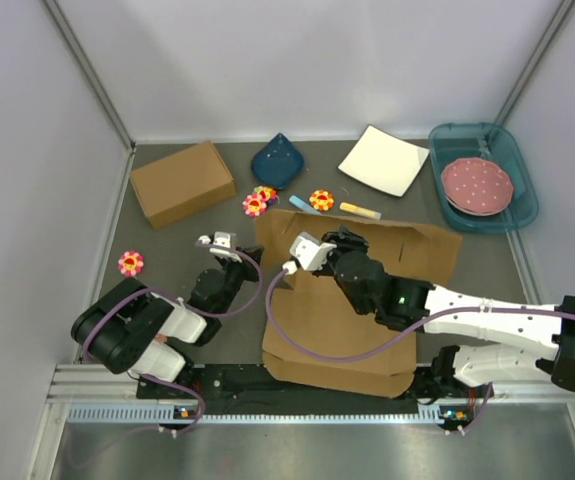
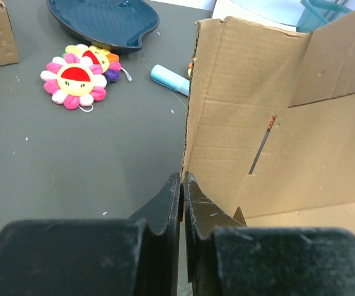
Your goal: Fold the paper box
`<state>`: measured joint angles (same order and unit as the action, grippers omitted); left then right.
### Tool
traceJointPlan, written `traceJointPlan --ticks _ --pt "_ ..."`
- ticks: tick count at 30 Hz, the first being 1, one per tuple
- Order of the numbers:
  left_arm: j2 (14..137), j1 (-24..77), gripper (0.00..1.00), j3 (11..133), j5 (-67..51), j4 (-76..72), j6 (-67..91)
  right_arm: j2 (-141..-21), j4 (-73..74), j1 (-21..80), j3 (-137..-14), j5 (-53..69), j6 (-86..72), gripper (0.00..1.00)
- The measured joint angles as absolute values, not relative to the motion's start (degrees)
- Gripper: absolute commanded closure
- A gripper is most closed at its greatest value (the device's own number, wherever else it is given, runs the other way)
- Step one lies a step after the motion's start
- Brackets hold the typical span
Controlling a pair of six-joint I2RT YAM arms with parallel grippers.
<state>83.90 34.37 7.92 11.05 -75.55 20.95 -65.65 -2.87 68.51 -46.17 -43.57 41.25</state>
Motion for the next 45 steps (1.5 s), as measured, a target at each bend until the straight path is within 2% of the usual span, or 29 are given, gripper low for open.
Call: traceJointPlan --ticks 9,18,28,36,41,45 --pt "84.2 37.1 0.95 8.1 12.1 -76.5 11.7 -65.1 7.1 63.3 -52.0 -36.7 38.2 0.46" --pt "85.4 40.4 0.96 9.1 12.6 -76.8 2.5 -65.5 14.4 57.8 -57.1 -27.2 37.5 0.46" --pt "86.9 41.2 0.96 9.1 13.4 -78.5 -0.5 -72.0 16.1 54.3 -60.7 -21.2 38.6 0.47" --pt "86.9 41.4 0.96 9.1 13.4 -78.5 -1.2 -77.6 15.8 52.4 -62.0 -21.5 39.5 0.57" --pt "86.9 41.5 0.96 9.1 13.8 -78.5 -1.4 -78.4 15.2 50.7 -62.0 -22.4 40.1 0.75" --pt "86.9 41.7 0.97 9.1 14.2 -78.5 -1.5 -78.5 14.7 50.1 -62.0 -23.0 40.3 0.86"
